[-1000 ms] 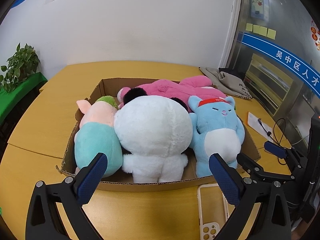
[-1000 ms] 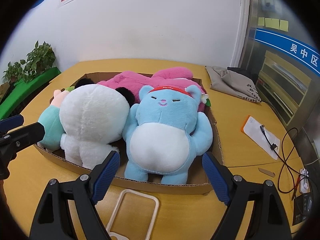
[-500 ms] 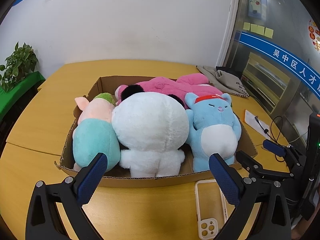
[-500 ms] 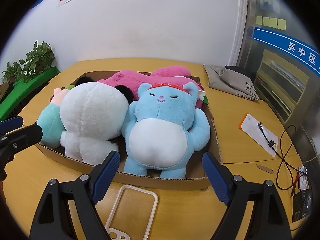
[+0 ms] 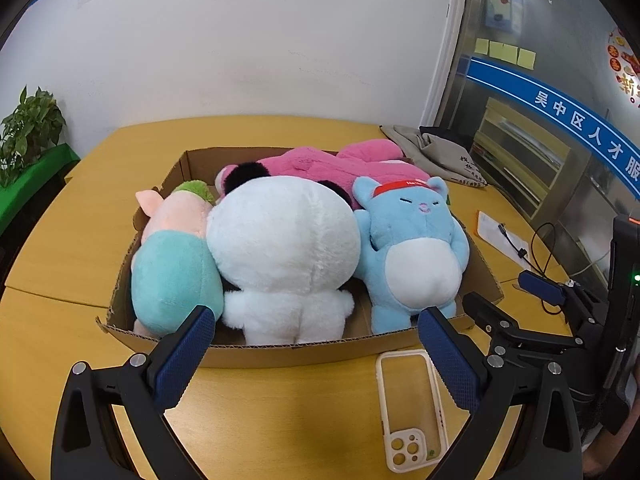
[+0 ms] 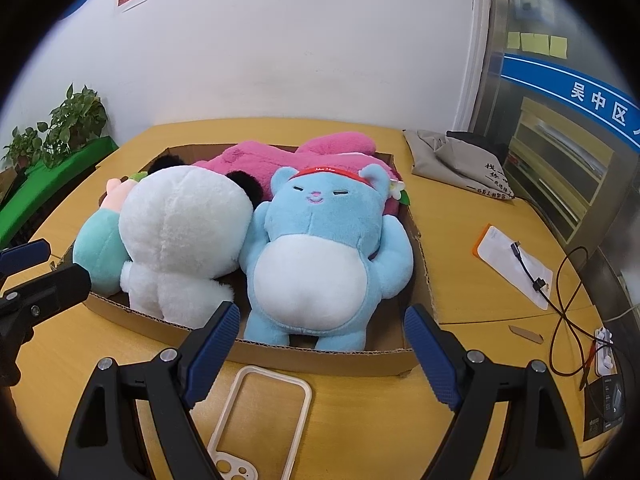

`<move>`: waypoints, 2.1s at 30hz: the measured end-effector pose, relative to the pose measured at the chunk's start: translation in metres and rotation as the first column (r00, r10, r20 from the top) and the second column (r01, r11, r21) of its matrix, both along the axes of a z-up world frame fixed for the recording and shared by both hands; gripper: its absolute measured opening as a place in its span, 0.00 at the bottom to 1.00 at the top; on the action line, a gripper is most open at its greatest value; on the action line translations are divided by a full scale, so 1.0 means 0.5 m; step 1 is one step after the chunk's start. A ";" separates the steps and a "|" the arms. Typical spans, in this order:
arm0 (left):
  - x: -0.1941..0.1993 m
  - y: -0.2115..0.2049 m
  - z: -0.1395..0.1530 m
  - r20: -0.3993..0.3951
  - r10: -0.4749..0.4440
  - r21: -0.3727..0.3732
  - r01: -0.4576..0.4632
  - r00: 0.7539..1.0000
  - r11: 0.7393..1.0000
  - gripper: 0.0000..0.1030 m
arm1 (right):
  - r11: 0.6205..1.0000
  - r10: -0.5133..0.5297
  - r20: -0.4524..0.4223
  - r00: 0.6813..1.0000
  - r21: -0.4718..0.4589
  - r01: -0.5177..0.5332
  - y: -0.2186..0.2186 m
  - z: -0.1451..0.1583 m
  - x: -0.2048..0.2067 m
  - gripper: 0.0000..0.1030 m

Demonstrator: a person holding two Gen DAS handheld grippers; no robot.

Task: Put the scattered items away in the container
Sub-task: 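Open both grippers and withdraw them from the blue cat plush, then close both grippers on the clear phone case lying on the table, then lift the phone case with both grippers and drop it onto the plushes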

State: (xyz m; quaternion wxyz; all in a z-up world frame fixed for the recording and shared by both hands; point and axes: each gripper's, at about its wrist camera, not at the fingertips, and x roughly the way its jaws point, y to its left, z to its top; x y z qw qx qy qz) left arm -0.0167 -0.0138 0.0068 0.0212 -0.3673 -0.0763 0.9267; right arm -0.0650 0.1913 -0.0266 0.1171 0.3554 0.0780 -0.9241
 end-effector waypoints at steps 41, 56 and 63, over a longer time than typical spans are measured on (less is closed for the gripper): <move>0.014 0.137 -0.224 0.324 -0.196 0.051 0.190 0.926 0.981 0.06 | 0.991 0.137 0.267 0.954 -0.038 -0.132 0.014 -0.231 0.092 0.08; -0.134 -0.002 0.110 -0.024 -0.102 -0.060 0.100 0.995 0.993 0.06 | 0.972 0.230 -0.122 0.966 -0.028 -0.235 -0.125 0.079 -0.040 0.07; -0.403 -0.047 0.080 0.092 -0.103 -0.033 0.106 0.990 0.994 0.07 | 0.983 0.182 -0.049 0.982 -0.002 -0.183 -0.206 0.087 -0.279 0.07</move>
